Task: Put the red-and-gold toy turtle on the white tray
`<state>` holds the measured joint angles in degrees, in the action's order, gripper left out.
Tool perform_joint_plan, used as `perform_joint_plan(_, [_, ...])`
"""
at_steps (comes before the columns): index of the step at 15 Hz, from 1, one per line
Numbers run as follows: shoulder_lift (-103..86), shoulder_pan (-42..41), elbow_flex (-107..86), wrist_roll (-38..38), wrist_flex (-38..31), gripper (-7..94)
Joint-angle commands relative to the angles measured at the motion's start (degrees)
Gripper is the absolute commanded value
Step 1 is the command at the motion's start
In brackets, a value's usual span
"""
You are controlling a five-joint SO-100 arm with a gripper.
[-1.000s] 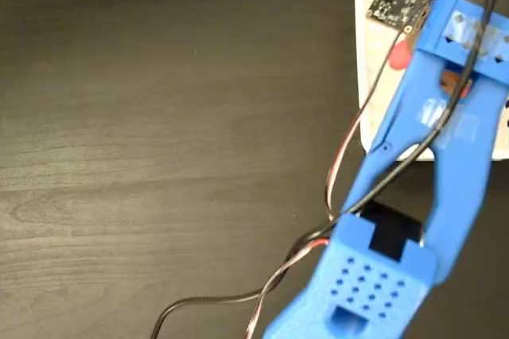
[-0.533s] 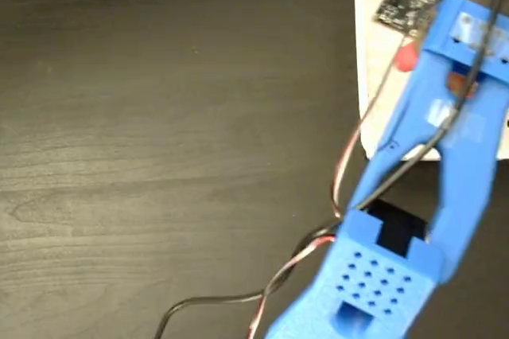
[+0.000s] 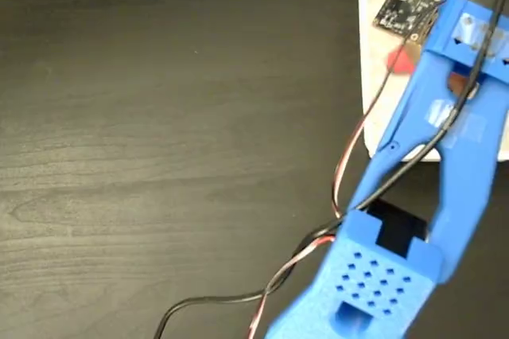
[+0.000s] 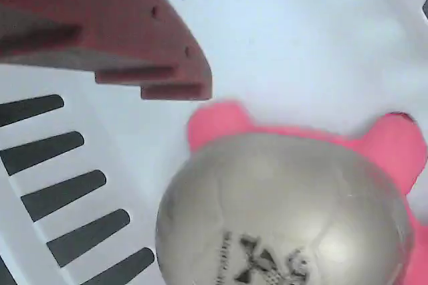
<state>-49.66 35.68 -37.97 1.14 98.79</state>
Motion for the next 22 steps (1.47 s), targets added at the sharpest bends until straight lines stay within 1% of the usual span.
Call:
perform_joint_plan(1, [-3.5,0.6,1.3,0.5,0.5,61])
perform_joint_plan(2, [-5.0,0.5,1.4,0.6,0.4,53])
perform_joint_plan(3, [-7.1,0.3,1.7,0.9,0.3,38])
perform_joint_plan(4, [-10.2,-0.1,1.1,1.8,-1.1,12])
perform_joint_plan(5, [-13.4,-0.7,-0.8,2.3,-3.0,0])
perform_joint_plan(7, [-19.3,-3.5,-5.4,3.4,-5.3,0])
perform_joint_plan(9, [-26.2,-8.7,-12.6,4.0,-7.0,0])
perform_joint_plan(10, [-30.6,-11.8,-17.8,4.5,-9.9,0])
perform_joint_plan(13, [-44.8,-21.8,-38.0,6.6,-22.9,0])
perform_joint_plan(15, [-56.4,-27.3,-54.4,6.1,-33.0,0])
perform_joint_plan(19, [-82.4,-33.0,-91.0,2.5,-51.9,0])
perform_joint_plan(20, [-88.9,-34.3,-99.5,1.9,-55.3,0])
perform_joint_plan(22, [-99.8,-36.3,-112.6,1.5,-57.1,0])
